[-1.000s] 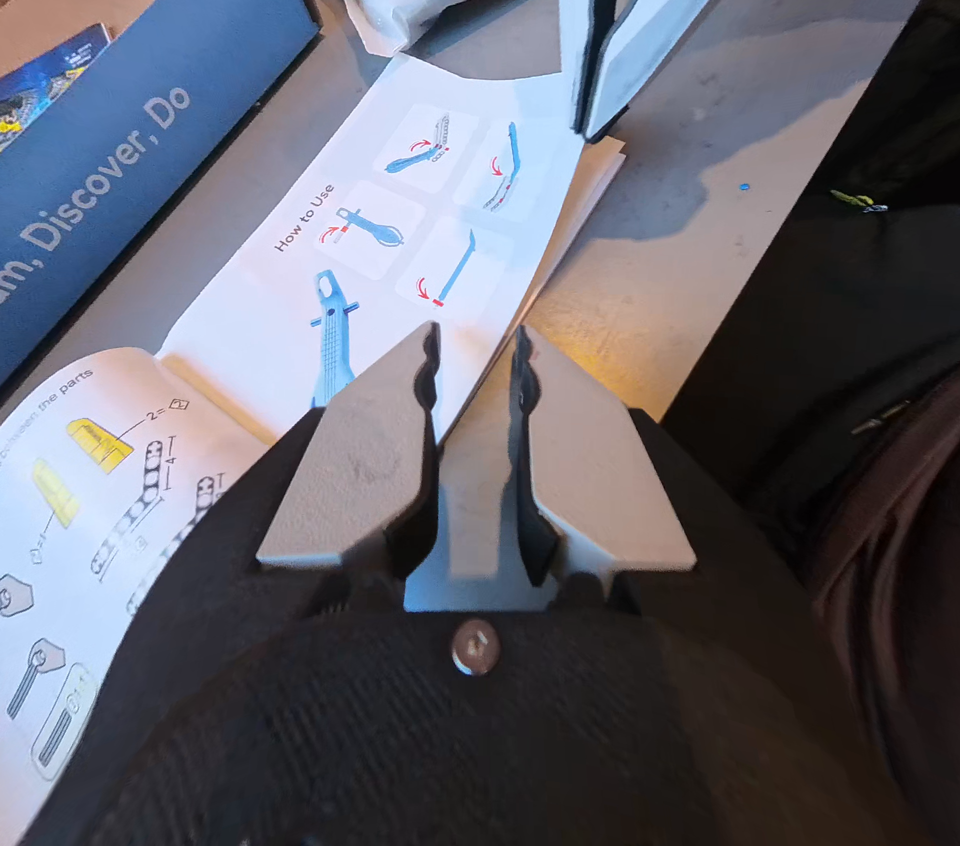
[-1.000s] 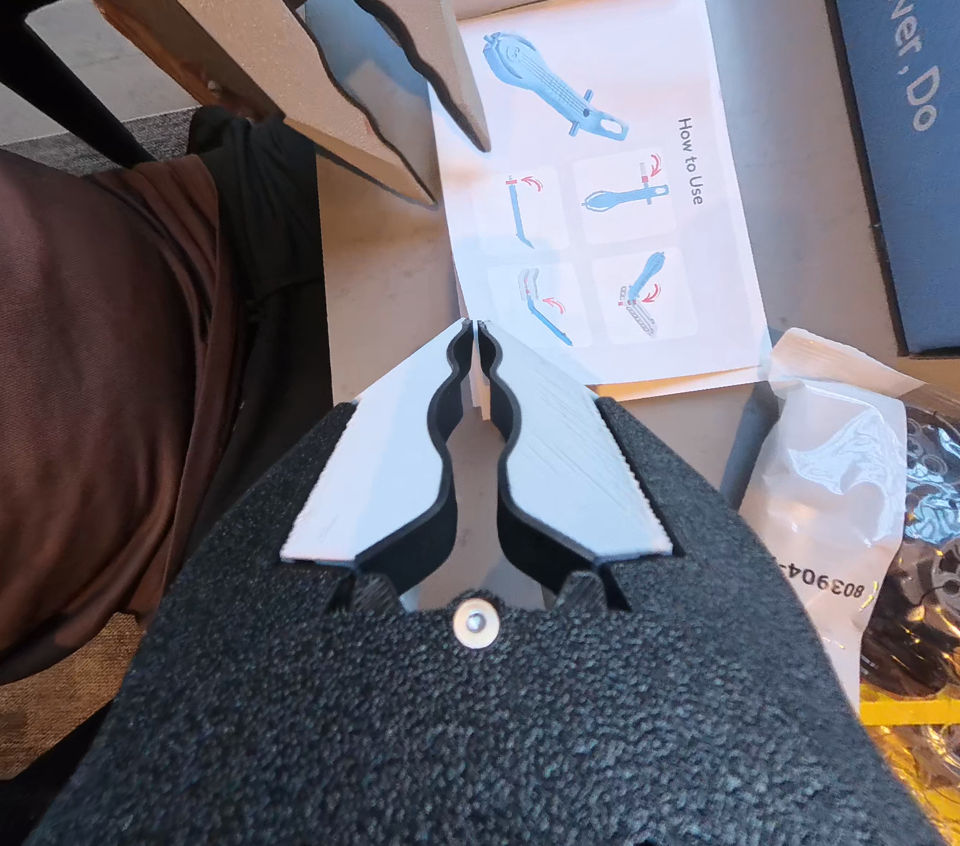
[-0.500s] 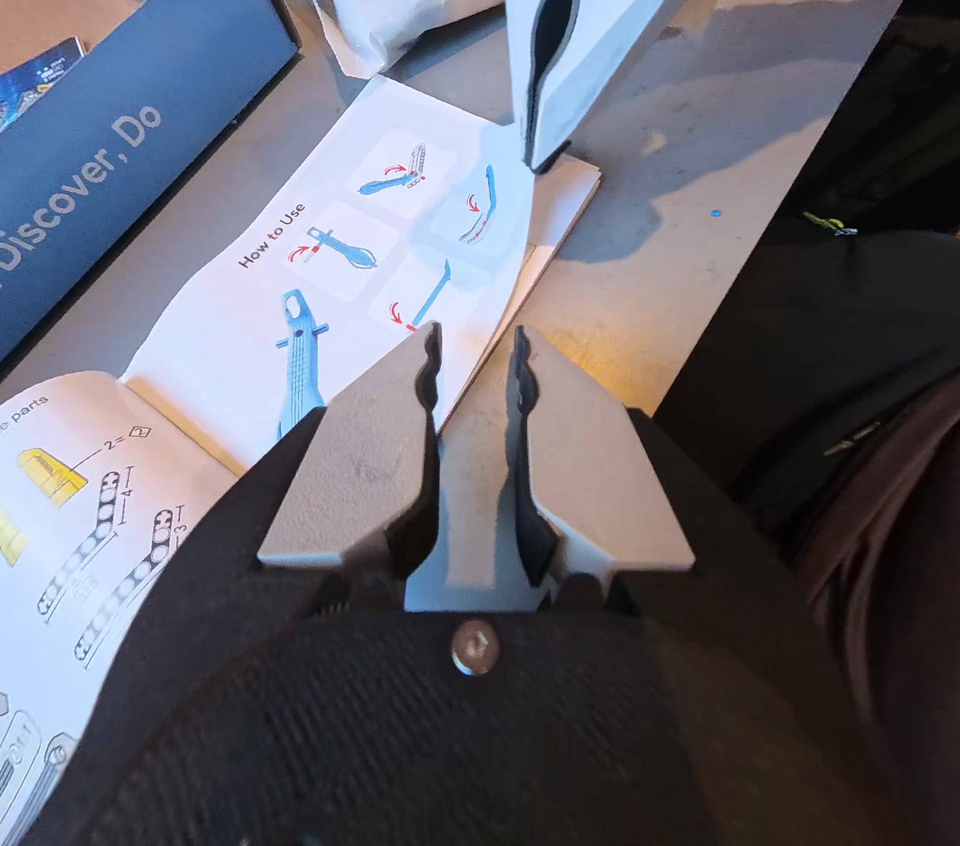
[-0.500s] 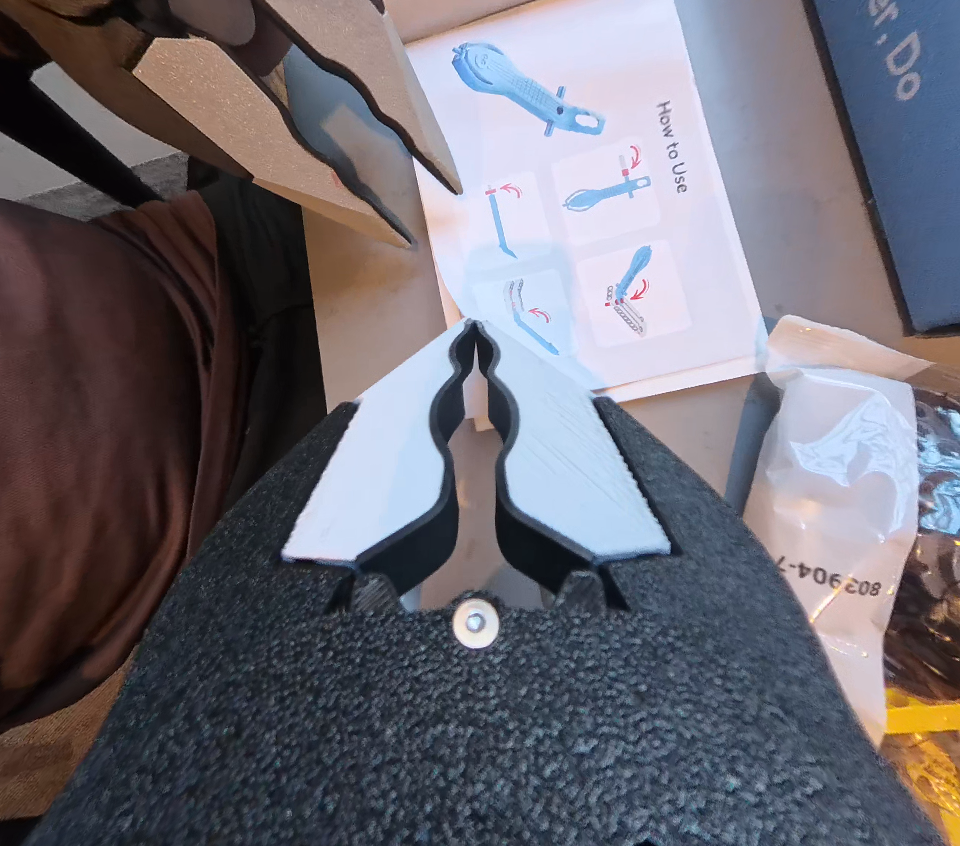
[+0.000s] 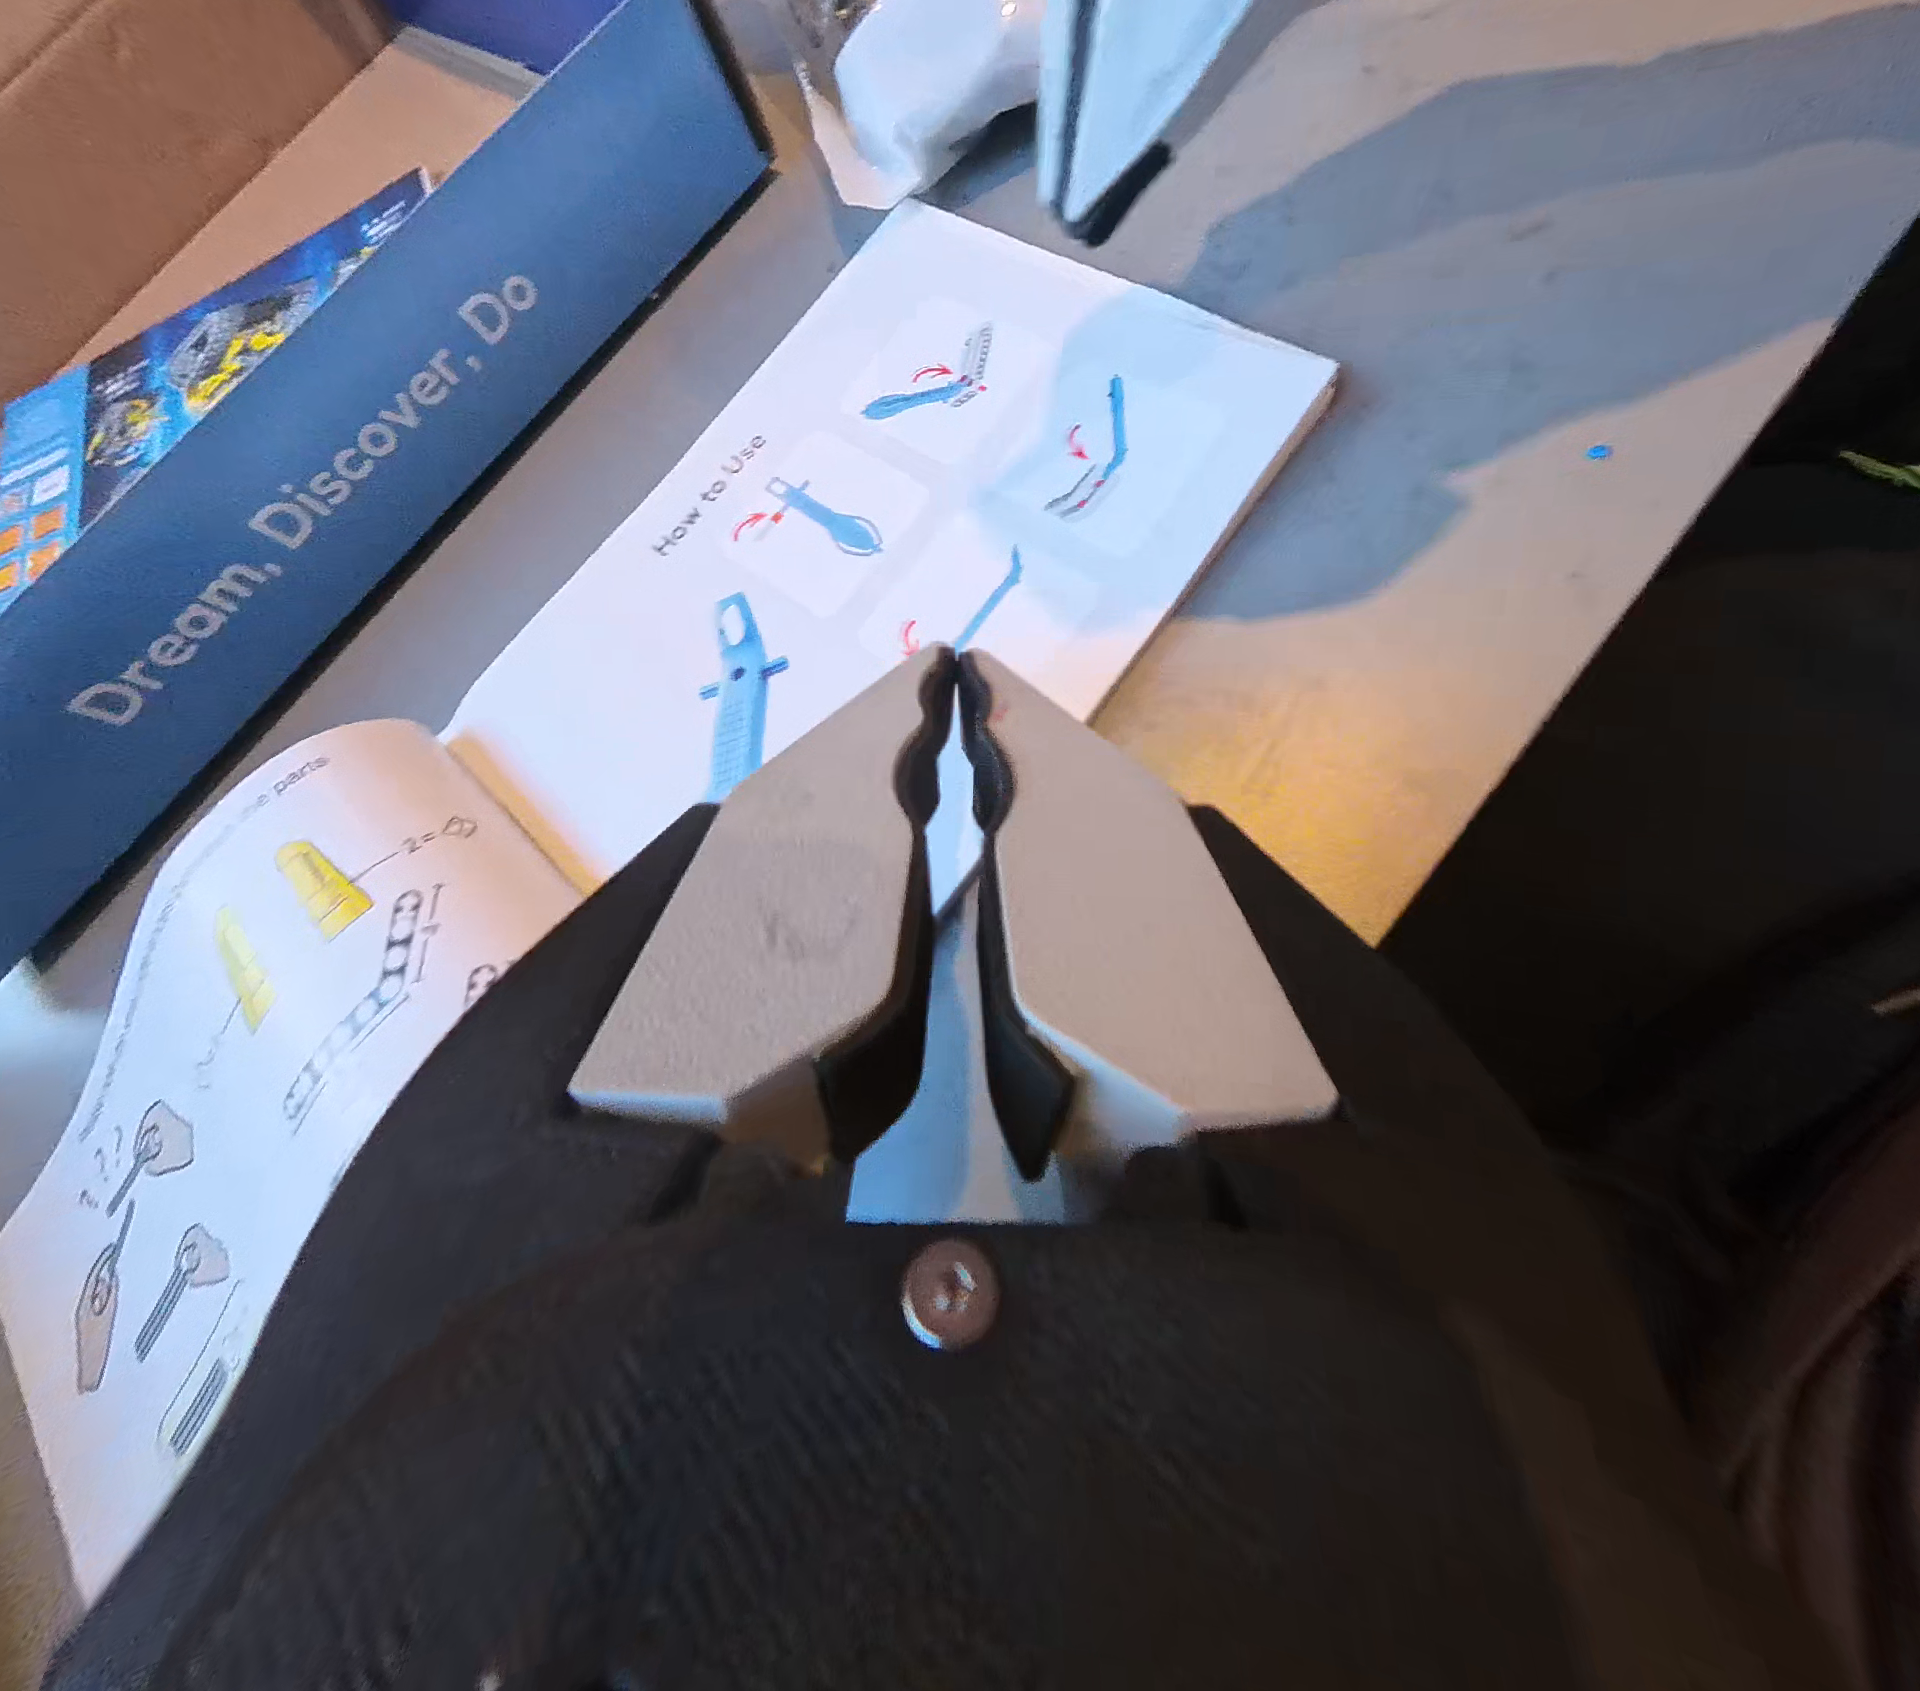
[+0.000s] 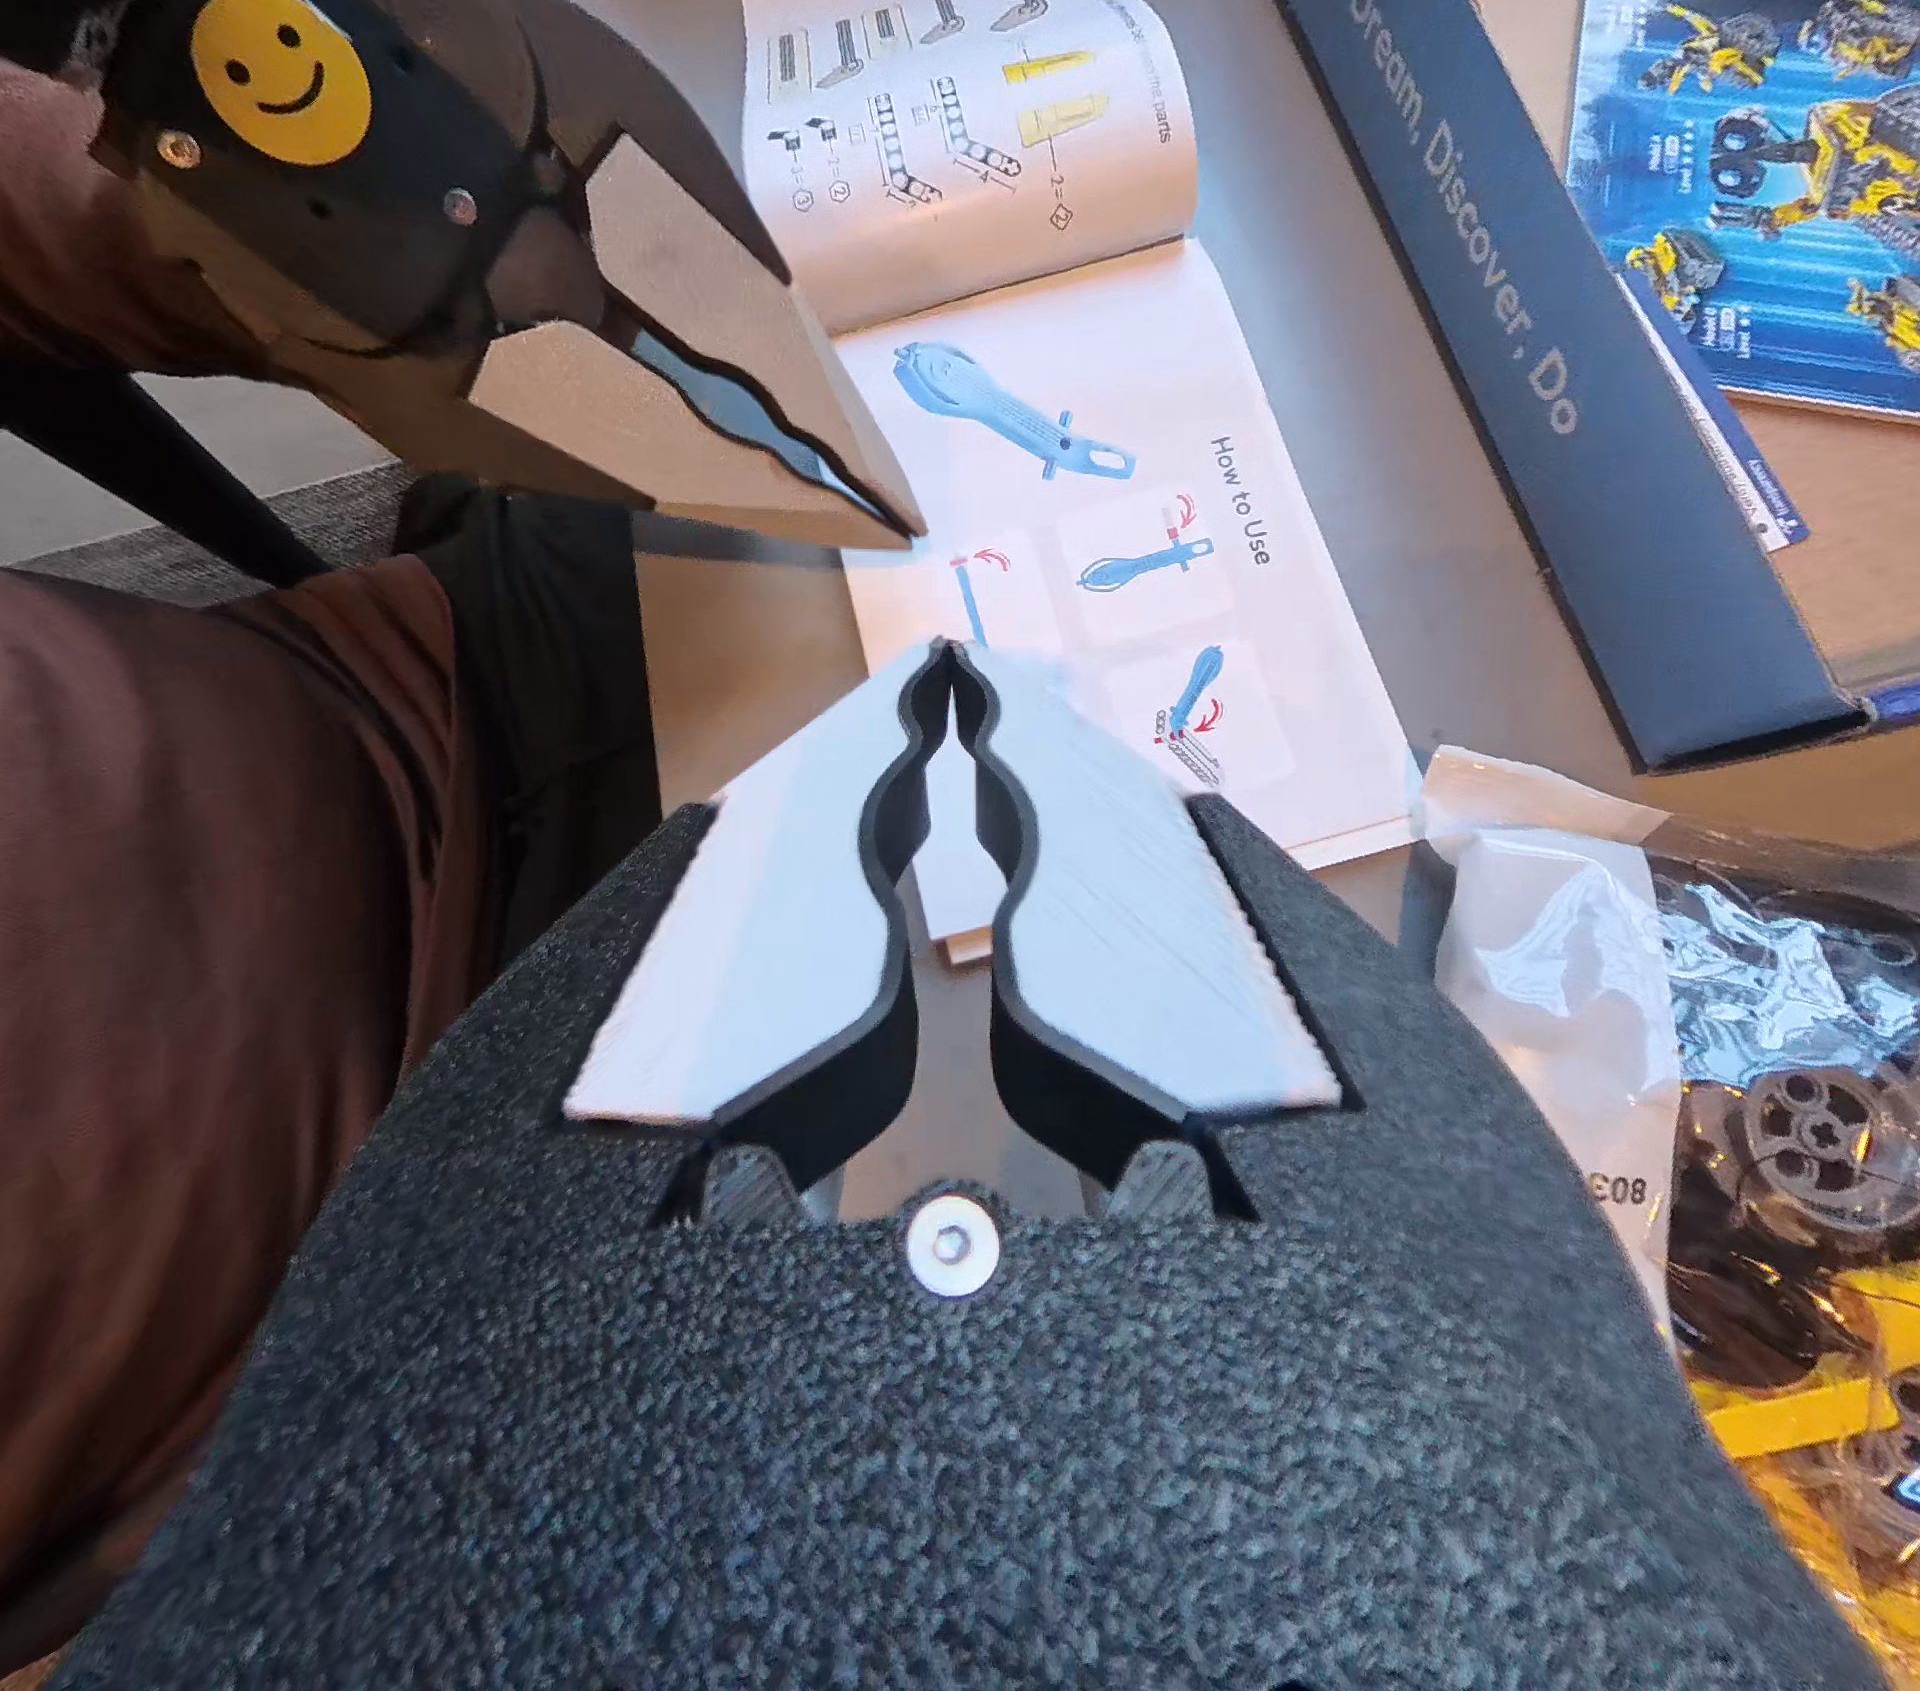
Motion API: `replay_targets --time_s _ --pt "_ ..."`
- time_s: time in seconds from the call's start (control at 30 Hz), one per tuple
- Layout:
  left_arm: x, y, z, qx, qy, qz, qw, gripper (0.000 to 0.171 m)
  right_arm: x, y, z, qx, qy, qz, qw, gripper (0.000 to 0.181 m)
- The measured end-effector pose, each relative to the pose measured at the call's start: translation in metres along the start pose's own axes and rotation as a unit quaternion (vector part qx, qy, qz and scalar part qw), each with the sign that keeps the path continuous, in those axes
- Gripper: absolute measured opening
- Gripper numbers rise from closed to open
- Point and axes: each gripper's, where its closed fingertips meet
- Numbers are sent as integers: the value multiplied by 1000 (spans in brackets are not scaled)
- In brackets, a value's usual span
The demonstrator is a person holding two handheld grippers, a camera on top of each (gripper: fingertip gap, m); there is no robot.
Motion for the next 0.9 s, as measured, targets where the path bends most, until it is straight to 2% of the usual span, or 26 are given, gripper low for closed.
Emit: replay_targets --time_s 0.07,0.17,0.23,0.37,0.57,0.9 --pt "1 3 5 -10 -4 6 1000 0 1 4 -2 -5 6 9 1000 0" --pt "-2 3 8 -21 0 -2 1000 5 7 21 -11 -24 29 51 998 29" --pt "-4 2 11 -34 5 -4 999 9 13 34 -11 -35 29 80 996 36" --pt "-6 3 16 -57 17 -9 998 12 19 50 -5 -63 14 119 991 41" --pt "-4 4 15 -63 23 -6 998 13 25 67 -12 -96 49 168 980 49" --pt "-4 4 11 -59 27 -4 998 13 23 64 -13 -88 45 158 983 48"
Point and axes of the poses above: each gripper's, where its closed fingertips meet, x out along the fingers, y out of its underside, z = x × y across the jaws, and after that the axes turned 5 degrees about z, right-handed
